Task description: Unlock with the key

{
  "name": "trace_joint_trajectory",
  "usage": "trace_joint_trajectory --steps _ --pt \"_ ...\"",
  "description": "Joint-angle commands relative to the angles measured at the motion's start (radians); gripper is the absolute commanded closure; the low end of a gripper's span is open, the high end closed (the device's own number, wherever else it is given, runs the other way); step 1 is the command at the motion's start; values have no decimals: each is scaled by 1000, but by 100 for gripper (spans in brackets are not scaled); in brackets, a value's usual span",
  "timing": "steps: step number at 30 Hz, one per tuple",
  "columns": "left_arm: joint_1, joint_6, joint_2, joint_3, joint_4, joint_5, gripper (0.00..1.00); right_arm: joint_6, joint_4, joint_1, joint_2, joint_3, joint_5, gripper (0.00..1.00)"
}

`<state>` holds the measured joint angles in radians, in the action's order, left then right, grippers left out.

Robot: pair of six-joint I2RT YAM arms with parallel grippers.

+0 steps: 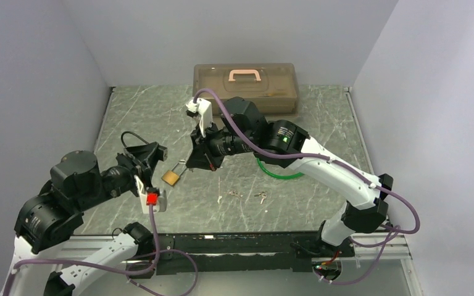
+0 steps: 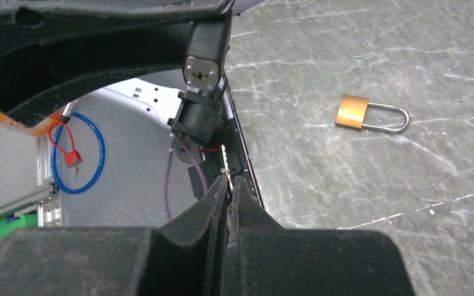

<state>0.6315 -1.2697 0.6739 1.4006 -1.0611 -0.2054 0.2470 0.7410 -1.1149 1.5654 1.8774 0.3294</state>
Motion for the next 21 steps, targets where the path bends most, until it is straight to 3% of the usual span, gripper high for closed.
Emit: trace_joint_trajectory --steps 1,12,21 --pt "-3 -145 -76 -46 70 -85 100 -18 32 -33 15 86 -79 100" --pt "-4 -272 -173 -206 280 3 100 -38 -20 -128 15 95 -264 100" --pt "-3 -267 -193 -220 300 37 100 -40 -168 -171 -52 -26 -426 100"
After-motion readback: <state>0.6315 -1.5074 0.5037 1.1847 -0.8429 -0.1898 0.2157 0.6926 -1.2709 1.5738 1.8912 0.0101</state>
